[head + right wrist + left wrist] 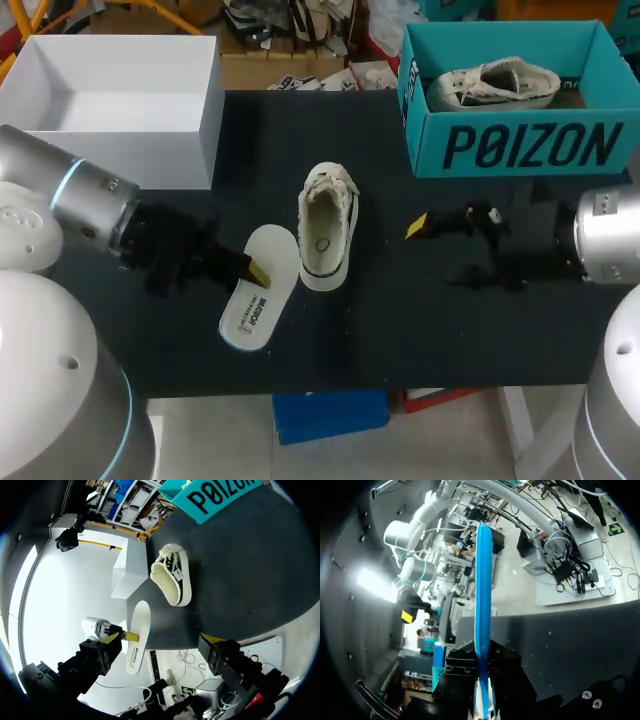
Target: Take the shoe out of the shoebox, open the shoe tongue, remove and reinsert the insole, then place the shoe into the shoebox
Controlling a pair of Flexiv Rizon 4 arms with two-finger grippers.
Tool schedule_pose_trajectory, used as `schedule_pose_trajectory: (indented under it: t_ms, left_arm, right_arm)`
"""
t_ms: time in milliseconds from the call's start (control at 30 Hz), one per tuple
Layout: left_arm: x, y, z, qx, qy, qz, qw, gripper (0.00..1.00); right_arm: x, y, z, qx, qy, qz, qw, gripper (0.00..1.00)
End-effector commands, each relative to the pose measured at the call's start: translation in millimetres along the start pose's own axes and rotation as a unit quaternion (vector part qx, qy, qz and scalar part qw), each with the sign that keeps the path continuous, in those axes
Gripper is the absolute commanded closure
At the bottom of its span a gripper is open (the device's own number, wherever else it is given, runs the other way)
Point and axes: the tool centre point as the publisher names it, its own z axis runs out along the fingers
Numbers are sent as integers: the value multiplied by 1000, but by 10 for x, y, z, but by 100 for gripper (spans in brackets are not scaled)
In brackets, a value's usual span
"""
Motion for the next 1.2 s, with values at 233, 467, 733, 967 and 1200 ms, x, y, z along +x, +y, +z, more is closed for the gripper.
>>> schedule_pose_trajectory:
  t_ms: [233, 467, 733, 967, 1200]
  left_arm:
    - [52, 397, 223, 62, 60, -9, 996, 100]
    - [69, 631, 321, 68, 83, -12, 994, 100]
    - [24, 884, 440, 89, 85, -8, 992, 100]
    - [-28, 984, 568, 103, 92, -5, 990, 100]
    - [51, 1031, 616, 109, 108, -14, 988, 100]
  right_arm:
    - [-15, -35, 18, -17, 3, 0, 1000, 0]
    - [-15, -35, 18, -17, 3, 0, 1000, 0]
    - [-15, -35, 18, -17, 3, 0, 1000, 0]
    - [-15, -35, 18, -17, 3, 0, 1000, 0]
    - [-15, -35, 18, -17, 3, 0, 1000, 0]
